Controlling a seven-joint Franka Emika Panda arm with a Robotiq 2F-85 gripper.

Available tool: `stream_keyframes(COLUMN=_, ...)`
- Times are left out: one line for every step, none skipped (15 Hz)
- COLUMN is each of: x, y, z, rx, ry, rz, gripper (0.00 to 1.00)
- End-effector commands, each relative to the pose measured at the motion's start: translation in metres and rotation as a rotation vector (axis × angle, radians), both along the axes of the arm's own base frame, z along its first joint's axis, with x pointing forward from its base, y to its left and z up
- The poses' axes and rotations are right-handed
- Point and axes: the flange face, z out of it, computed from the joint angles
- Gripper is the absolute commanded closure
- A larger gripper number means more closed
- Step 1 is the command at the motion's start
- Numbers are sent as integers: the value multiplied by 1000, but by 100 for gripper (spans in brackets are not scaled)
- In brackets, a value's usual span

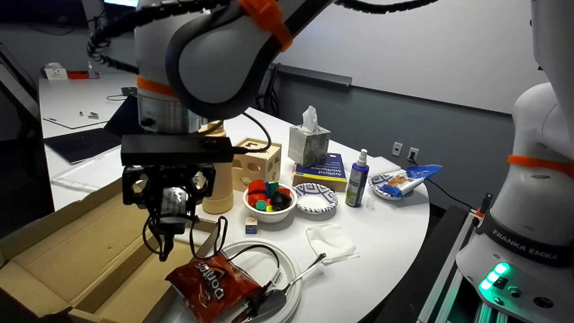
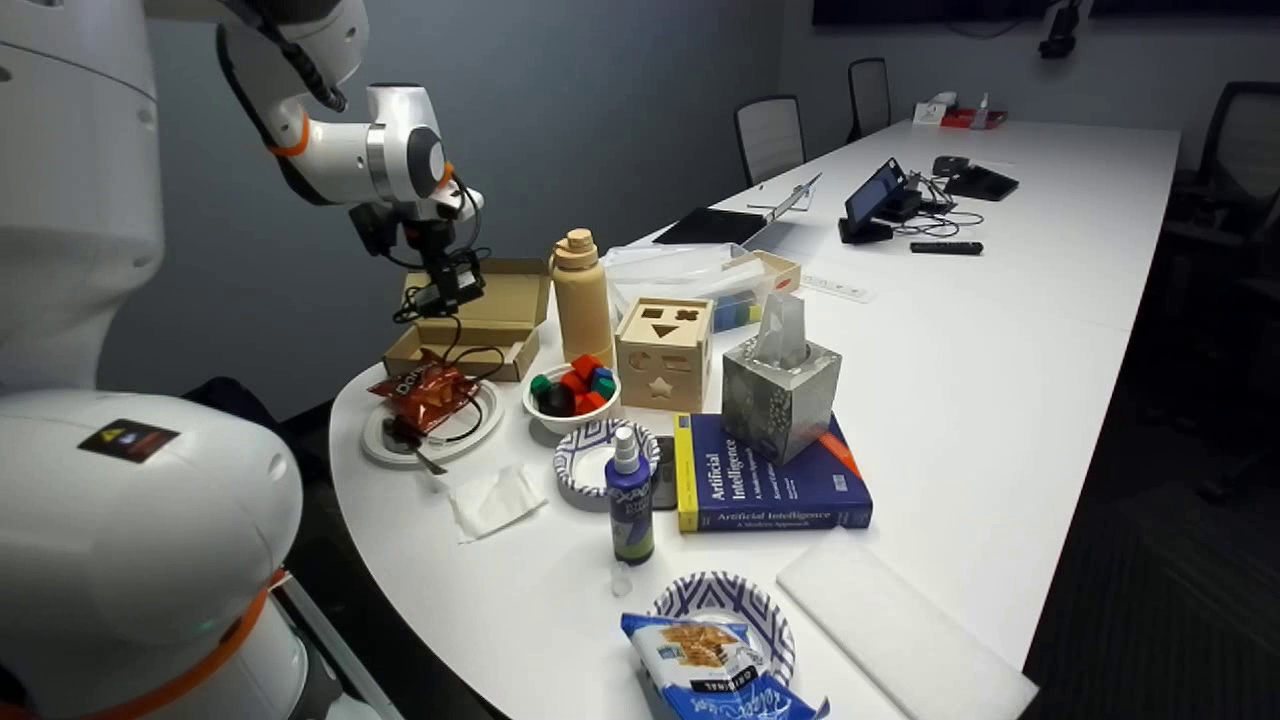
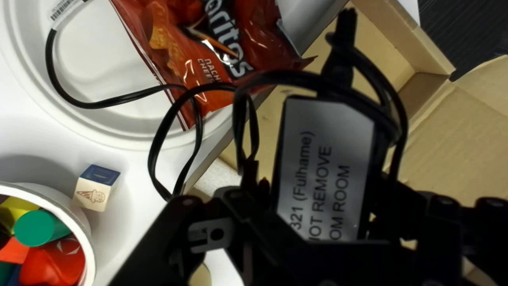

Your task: Put the charger inside the box

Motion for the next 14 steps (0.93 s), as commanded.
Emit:
stream_keyframes(x=19, y=25, z=-22, rx=-15, ry=42, rz=14, gripper=58)
stream_keyframes(x=21, y=29, z=-28, rx=-13, ry=57, rz=11, gripper=58)
stream_keyframes(x=23, y=33, z=-33, rx=-11, ry=69, rz=6, gripper=58)
stream_keyframes(x=24, y=36, z=-37, rx=-11, ry=79, rz=1, gripper=58)
stream_keyframes(x=25, y=39, z=-42, rx=-8, ry=92, rz=-10, gripper=58)
stream_keyframes(x=26, y=41, z=-45, rx=-10, ry=101, rz=-15, gripper=58)
stream_keyframes(x=26, y=43, z=-49, rx=-7, ry=121, rz=-29, gripper=58)
stream_keyframes(x=26, y=45, z=-52, rx=-9, ry=135, rz=-40, gripper=58)
stream_keyframes(x=26, y=46, z=-56, rx=-9, ry=156, rz=-64, gripper=58)
stream_keyframes(x=27, y=47, z=-58, rx=-9, ry=178, rz=-86, gripper=58)
stream_keyframes(x=27, y=48, z=-61, rx=-8, ry=203, rz=-119, gripper=58)
stream_keyframes(x=28, y=49, z=-63, rx=-5, ry=219, rz=-144, gripper=58)
stream_keyframes(x=29, y=49, z=-65, rx=-5, ry=234, rz=-171, gripper=58)
stream_keyframes(x=31, y=52, z=-65, rx=8, ry=246, rz=-186, gripper=58)
